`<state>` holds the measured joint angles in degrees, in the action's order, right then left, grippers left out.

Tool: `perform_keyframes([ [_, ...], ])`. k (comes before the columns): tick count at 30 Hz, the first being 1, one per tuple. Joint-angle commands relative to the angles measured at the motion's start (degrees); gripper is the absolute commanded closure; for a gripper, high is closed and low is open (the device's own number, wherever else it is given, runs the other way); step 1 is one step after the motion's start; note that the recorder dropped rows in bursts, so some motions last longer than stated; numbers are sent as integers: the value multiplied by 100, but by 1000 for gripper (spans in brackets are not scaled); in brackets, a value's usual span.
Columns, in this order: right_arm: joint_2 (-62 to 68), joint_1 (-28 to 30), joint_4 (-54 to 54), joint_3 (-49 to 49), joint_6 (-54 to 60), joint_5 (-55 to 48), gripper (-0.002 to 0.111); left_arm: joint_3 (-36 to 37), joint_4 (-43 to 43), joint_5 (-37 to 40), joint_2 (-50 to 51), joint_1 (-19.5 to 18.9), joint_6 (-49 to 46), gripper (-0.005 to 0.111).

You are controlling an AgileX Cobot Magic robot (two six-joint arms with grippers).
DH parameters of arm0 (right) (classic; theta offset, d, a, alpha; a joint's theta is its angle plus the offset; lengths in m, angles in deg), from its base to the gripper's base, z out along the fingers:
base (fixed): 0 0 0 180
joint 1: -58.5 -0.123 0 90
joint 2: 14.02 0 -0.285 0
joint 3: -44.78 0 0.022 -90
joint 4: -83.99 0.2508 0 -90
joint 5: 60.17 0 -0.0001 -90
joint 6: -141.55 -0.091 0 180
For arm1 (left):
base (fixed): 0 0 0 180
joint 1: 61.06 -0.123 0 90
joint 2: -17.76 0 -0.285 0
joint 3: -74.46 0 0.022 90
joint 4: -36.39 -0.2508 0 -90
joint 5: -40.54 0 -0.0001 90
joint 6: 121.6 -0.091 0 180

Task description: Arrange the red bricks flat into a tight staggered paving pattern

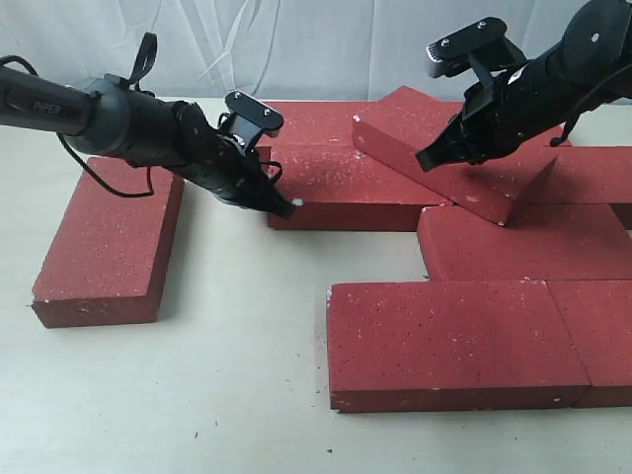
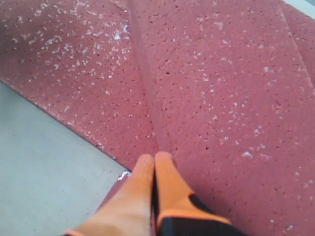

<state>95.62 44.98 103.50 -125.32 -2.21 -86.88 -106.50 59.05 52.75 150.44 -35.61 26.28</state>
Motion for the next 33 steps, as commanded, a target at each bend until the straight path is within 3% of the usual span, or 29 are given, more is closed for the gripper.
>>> perform_keyframes([
  [1,-76,36,31,30,15,163,109,-65,28,-36,9,54,1,107],
  [21,-102,36,31,30,-14,190,109,-811,125,489,479,554,1,107],
  [33,-102,36,48,30,-14,189,109,-1160,426,724,750,615,-11,107],
])
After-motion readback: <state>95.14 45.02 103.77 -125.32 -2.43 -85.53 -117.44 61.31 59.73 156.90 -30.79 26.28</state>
